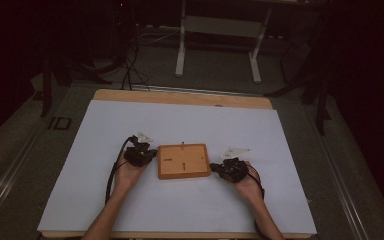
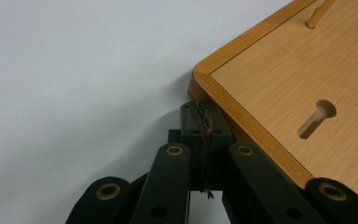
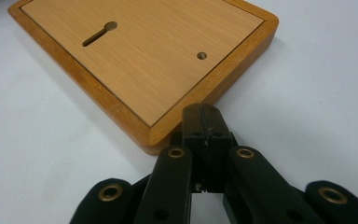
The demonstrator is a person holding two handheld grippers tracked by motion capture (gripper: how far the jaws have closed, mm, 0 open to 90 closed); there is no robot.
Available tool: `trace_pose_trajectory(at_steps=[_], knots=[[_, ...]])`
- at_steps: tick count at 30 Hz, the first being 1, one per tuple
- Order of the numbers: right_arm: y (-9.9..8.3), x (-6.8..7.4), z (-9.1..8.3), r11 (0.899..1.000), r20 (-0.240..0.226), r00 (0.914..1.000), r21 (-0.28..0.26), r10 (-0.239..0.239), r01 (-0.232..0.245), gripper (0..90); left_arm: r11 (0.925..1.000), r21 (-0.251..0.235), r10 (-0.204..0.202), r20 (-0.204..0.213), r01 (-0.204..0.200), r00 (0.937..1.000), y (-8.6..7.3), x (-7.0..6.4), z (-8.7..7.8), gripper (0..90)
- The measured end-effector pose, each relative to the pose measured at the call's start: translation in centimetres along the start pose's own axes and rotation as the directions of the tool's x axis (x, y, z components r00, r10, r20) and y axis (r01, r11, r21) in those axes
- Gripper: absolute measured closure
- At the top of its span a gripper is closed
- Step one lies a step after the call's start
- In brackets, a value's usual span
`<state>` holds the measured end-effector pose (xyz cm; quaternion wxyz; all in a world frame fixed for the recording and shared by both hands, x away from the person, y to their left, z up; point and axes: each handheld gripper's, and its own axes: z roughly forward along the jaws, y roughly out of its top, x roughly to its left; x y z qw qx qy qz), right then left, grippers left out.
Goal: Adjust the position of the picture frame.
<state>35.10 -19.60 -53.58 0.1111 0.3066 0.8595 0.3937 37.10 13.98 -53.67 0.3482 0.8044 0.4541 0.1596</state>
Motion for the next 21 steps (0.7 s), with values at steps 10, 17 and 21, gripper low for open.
trace_pose_trajectory(at_steps=[10, 17, 21], knots=[[-0.48, 0.56, -0.47, 1.0, -0.025, 0.9997, -0.002, 0.008, -0.009, 90.0, 0.9999, -0.012, -0.012, 0.005, 0.012, 0.9999, 0.4, 0.1, 0.54, 90.0], [-0.5, 0.71, -0.62, 1.0, -0.032, 0.9995, 0.005, -0.004, 0.004, 90.0, 0.9996, -0.017, -0.022, 0.017, 0.022, 0.9996, 0.5, 0.16, 0.71, 90.0], [-0.52, 0.83, -0.66, 1.0, -0.034, 0.9994, 0.0, -0.007, 0.007, 90.0, 0.9992, -0.026, -0.03, 0.026, 0.031, 0.9992, 0.51, 0.33, 0.85, 90.0]])
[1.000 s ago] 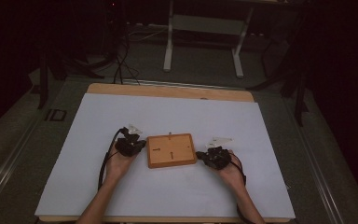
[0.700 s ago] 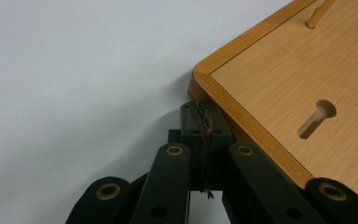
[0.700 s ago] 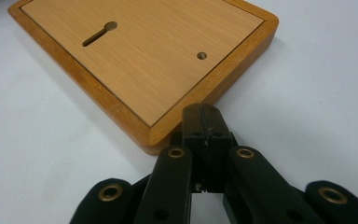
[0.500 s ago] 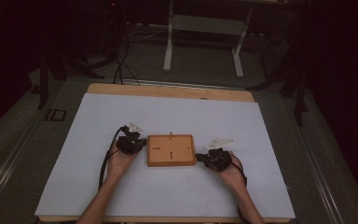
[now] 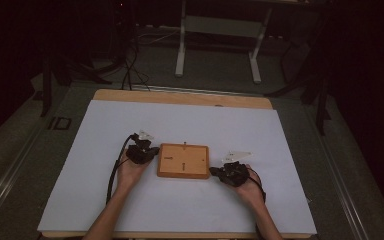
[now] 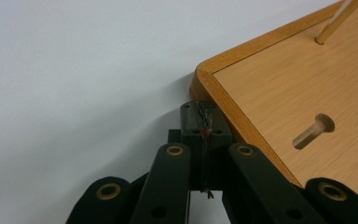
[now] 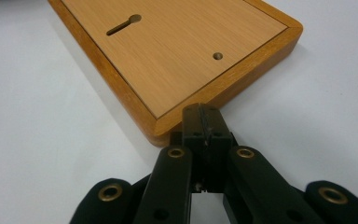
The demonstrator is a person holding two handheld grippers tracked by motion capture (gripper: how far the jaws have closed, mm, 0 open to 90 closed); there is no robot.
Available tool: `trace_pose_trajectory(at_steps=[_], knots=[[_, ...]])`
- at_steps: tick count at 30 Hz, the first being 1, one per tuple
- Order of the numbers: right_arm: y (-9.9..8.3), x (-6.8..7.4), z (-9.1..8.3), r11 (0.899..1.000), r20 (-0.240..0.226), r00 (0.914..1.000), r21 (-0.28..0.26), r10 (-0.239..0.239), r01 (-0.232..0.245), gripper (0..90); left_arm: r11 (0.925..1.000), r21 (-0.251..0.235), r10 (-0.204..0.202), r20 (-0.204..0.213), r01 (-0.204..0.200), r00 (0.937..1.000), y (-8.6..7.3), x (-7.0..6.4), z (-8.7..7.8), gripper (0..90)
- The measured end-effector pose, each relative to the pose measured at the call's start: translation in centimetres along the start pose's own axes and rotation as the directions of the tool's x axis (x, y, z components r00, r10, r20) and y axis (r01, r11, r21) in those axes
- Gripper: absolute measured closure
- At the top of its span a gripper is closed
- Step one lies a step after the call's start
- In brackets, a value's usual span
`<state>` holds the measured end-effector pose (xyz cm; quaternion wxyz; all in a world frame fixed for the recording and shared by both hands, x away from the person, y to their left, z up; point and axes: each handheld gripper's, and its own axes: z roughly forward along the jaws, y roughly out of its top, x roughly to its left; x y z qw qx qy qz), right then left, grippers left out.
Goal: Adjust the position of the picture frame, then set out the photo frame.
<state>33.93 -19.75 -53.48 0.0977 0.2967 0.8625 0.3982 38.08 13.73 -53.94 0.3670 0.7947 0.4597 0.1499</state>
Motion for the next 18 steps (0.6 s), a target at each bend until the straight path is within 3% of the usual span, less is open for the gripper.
trace_pose_trajectory(at_steps=[10, 12, 18], knots=[[-0.03, 0.01, -0.06, 1.0, -0.006, 0.9999, 0.002, -0.01, 0.01, 89.4, 0.9996, -0.018, -0.019, 0.015, 0.02, 0.9997, -0.28, 0.17, -0.08, 87.9], [-0.02, -0.04, -0.04, 1.0, -0.005, 0.9999, 0.001, -0.011, 0.011, 88.7, 0.9991, -0.025, -0.034, 0.02, 0.034, 0.9992, -0.45, 0.41, -0.29, 78.8], [0.04, -0.05, -0.05, 1.0, -0.004, 0.9999, 0.005, -0.015, 0.015, 88.5, 0.9998, -0.016, -0.015, 0.017, 0.016, 0.9997, -0.79, 0.28, -0.81, 73.5]])
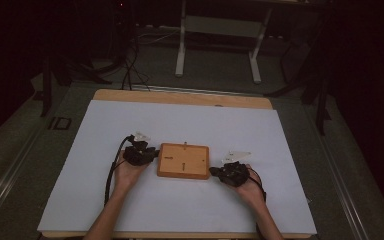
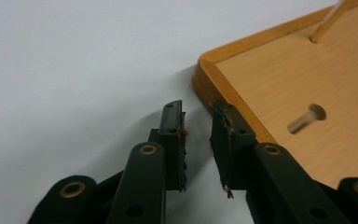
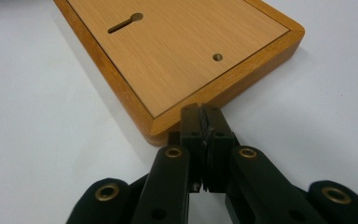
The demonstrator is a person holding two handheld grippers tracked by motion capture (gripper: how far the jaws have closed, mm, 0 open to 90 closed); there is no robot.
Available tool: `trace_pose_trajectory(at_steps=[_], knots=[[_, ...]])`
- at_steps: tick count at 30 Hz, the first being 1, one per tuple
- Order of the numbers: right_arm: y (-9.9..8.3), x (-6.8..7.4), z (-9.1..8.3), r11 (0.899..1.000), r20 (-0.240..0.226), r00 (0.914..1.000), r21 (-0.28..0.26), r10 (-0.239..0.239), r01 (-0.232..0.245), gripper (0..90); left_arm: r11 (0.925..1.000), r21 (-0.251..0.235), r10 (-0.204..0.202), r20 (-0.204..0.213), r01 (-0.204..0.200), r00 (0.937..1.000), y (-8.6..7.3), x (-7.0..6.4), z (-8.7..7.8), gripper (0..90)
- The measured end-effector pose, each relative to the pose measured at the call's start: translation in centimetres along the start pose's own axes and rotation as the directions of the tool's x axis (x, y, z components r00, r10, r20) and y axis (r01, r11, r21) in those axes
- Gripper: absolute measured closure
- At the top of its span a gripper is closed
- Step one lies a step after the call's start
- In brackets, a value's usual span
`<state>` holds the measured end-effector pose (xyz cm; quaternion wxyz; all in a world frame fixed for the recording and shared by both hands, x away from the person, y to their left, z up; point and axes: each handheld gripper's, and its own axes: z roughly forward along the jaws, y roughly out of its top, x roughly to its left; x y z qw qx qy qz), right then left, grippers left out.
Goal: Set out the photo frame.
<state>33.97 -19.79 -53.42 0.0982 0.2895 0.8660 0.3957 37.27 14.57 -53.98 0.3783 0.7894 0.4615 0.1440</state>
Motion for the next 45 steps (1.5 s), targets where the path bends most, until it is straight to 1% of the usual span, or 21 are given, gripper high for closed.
trace_pose_trajectory(at_steps=[9, 16, 19, 20, 21, 22, 23, 24, 25, 26, 27, 30, 34, 37, 38, 39, 40, 41, 42, 43, 45], knots=[[0.1, 0.1, -0.1, 1.0, -0.018, 0.9998, -0.003, -0.009, 0.009, 89.3, 1.0, -0.002, -0.005, 0.005, 0.005, 1.0, 0.0, -0.1, 0.0, 75.8], [0.1, -0.1, -0.1, 1.0, -0.009, 0.9999, -0.004, -0.006, 0.006, 84.9, 1.0, -0.009, -0.003, 0.002, 0.003, 1.0, 0.0, 0.0, -0.3, 72.8], [0.1, -0.2, -0.1, 1.0, -0.005, 1.0, -0.004, -0.005, 0.005, 83.2, 0.9995, -0.03, 0.001, -0.007, -0.001, 1.0, 0.2, -0.1, -0.8, 72.3], [0.2, -0.1, -0.1, 1.0, -0.001, 1.0, -0.002, -0.007, 0.007, 82.0, 0.9988, -0.049, 0.002, -0.001, -0.003, 1.0, 0.3, -0.2, -1.2, 72.1], [0.2, -0.1, -0.1, 1.0, -0.001, 1.0, -0.002, -0.007, 0.007, 82.0, 0.9988, -0.049, 0.002, -0.001, -0.003, 1.0, 0.3, -0.2, -1.2, 72.0], [0.2, 0.0, -0.2, 1.0, 0.0, 0.9999, -0.006, -0.012, 0.012, 80.3, 0.9974, -0.067, 0.026, 0.016, -0.025, 0.9995, 0.6, -0.6, -1.5, 71.5], [0.2, 0.0, -0.2, 1.0, 0.0, 0.9999, -0.006, -0.012, 0.012, 80.3, 0.9974, -0.067, 0.026, 0.016, -0.025, 0.9995, 0.6, -0.6, -1.5, 70.4], [0.3, 0.1, -0.3, 1.0, 0.003, 1.0, -0.01, -0.009, 0.009, 78.9, 0.9941, -0.08, 0.076, 0.033, -0.073, 0.9966, 0.9, -1.2, -1.6, 69.4], [0.3, 0.1, -0.3, 1.0, 0.003, 1.0, -0.01, -0.009, 0.009, 78.9, 0.9941, -0.08, 0.076, 0.033, -0.073, 0.9966, 0.9, -1.2, -1.6, 68.9], [0.3, 0.1, -0.3, 1.0, 0.006, 1.0, -0.011, -0.008, 0.008, 77.0, 0.9912, -0.085, 0.106, 0.053, -0.101, 0.9929, 1.2, -1.8, -1.5, 68.8], [0.3, 0.1, -0.3, 1.0, 0.006, 1.0, -0.011, -0.008, 0.008, 77.0, 0.9912, -0.085, 0.106, 0.053, -0.101, 0.9929, 1.2, -1.8, -1.5, 68.5], [0.3, -0.1, -0.3, 1.0, 0.008, 0.9999, -0.014, -0.007, 0.007, 75.1, 0.9881, -0.085, 0.135, 0.08, -0.128, 0.9876, 1.7, -2.3, -1.2, 67.9], [0.3, -0.1, -0.3, 1.0, 0.01, 0.9999, -0.015, -0.004, 0.004, 73.6, 0.9886, -0.071, 0.14, 0.108, -0.133, 0.9842, 2.2, -2.7, -0.9, 67.9], [0.3, -0.1, -0.3, 1.0, 0.011, 0.9999, -0.018, -0.004, 0.004, 72.5, 0.9883, -0.077, 0.141, 0.133, -0.132, 0.9811, 2.7, -3.1, -0.7, 70.1], [0.3, -0.1, -0.3, 1.0, 0.011, 0.9999, -0.019, -0.003, 0.003, 72.3, 0.9868, -0.074, 0.153, 0.145, -0.144, 0.9775, 3.0, -3.2, -0.6, 71.1], [0.4, -0.1, -0.3, 1.0, 0.01, 0.9999, -0.021, -0.003, 0.003, 72.1, 0.9863, -0.076, 0.156, 0.149, -0.146, 0.9764, 3.2, -3.4, -0.5, 71.9], [0.4, -0.1, -0.3, 1.0, 0.008, 1.0, -0.024, -0.006, 0.007, 71.8, 0.9838, -0.068, 0.175, 0.163, -0.166, 0.971, 3.8, -3.6, -0.2, 73.5], [0.4, -0.1, -0.3, 1.0, 0.008, 1.0, -0.024, -0.006, 0.007, 71.8, 0.9838, -0.068, 0.175, 0.163, -0.166, 0.971, 3.8, -3.6, -0.2, 73.9], [0.4, -0.1, -0.3, 1.0, 0.006, 1.0, -0.024, -0.007, 0.007, 71.6, 0.9807, -0.071, 0.192, 0.172, -0.182, 0.9662, 4.3, -3.9, 0.1, 73.9], [0.4, -0.1, -0.3, 1.0, 0.006, 1.0, -0.024, -0.007, 0.007, 71.6, 0.9807, -0.071, 0.192, 0.172, -0.182, 0.9662, 4.3, -3.9, 0.1, 73.9], [0.4, -0.1, -0.4, 1.0, 0.005, 0.9999, -0.027, -0.01, 0.01, 71.1, 0.9788, -0.07, 0.202, 0.182, -0.193, 0.9622, 4.7, -4.2, 0.6, 73.8]])
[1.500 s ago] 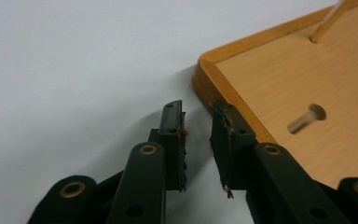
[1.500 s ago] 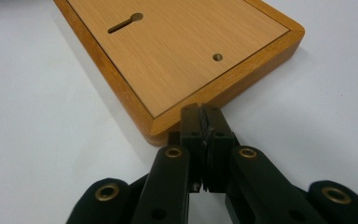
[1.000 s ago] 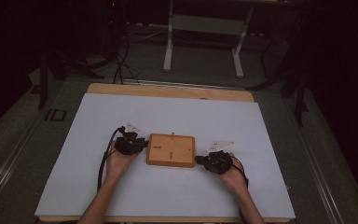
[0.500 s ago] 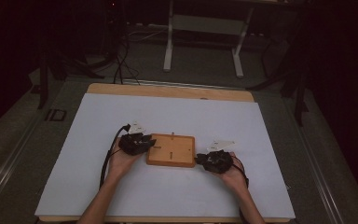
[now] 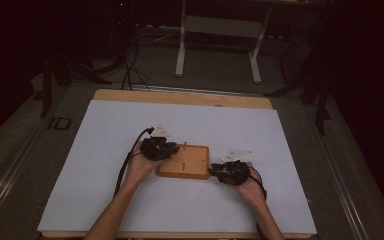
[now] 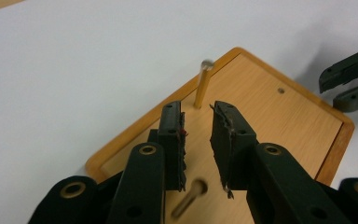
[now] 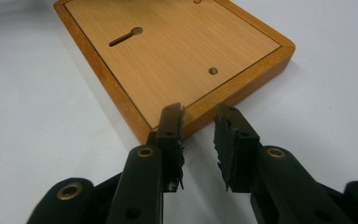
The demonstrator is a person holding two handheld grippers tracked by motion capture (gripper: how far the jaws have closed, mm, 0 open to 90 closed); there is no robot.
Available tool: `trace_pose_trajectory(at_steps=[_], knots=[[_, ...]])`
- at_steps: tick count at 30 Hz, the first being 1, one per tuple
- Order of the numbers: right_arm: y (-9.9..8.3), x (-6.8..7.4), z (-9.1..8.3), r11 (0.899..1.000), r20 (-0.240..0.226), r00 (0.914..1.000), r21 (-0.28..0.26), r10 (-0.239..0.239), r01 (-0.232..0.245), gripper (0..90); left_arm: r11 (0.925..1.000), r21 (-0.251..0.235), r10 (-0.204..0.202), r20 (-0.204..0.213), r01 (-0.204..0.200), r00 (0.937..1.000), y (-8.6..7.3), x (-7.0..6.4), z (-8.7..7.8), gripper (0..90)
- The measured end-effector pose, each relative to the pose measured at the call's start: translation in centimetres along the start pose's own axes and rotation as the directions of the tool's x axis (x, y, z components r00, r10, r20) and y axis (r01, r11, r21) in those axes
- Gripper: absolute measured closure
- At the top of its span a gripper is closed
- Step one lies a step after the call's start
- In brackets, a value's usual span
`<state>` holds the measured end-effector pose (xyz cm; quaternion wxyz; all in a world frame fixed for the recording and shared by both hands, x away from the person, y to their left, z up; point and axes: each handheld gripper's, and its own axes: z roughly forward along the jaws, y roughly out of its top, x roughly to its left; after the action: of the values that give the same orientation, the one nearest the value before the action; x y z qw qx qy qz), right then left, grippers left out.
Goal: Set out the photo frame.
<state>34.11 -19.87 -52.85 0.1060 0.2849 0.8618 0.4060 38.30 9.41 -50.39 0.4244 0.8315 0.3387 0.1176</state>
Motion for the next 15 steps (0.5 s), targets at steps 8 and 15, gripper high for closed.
trace_pose_trajectory(at_steps=[8, 15], knots=[[0.0, 0.0, 0.0, 1.0, -0.003, 1.0, -0.002, -0.003, 0.003, 70.2, 0.9988, 0.029, 0.04, 0.004, -0.04, 0.9992, 1.0, -0.3, 1.8, 73.6], [0.0, 0.0, 0.0, 1.0, -0.004, 1.0, -0.001, -0.003, 0.003, 69.8, 0.9993, 0.028, 0.025, 0.012, -0.025, 0.9996, 1.4, 0.1, 3.0, 74.9]])
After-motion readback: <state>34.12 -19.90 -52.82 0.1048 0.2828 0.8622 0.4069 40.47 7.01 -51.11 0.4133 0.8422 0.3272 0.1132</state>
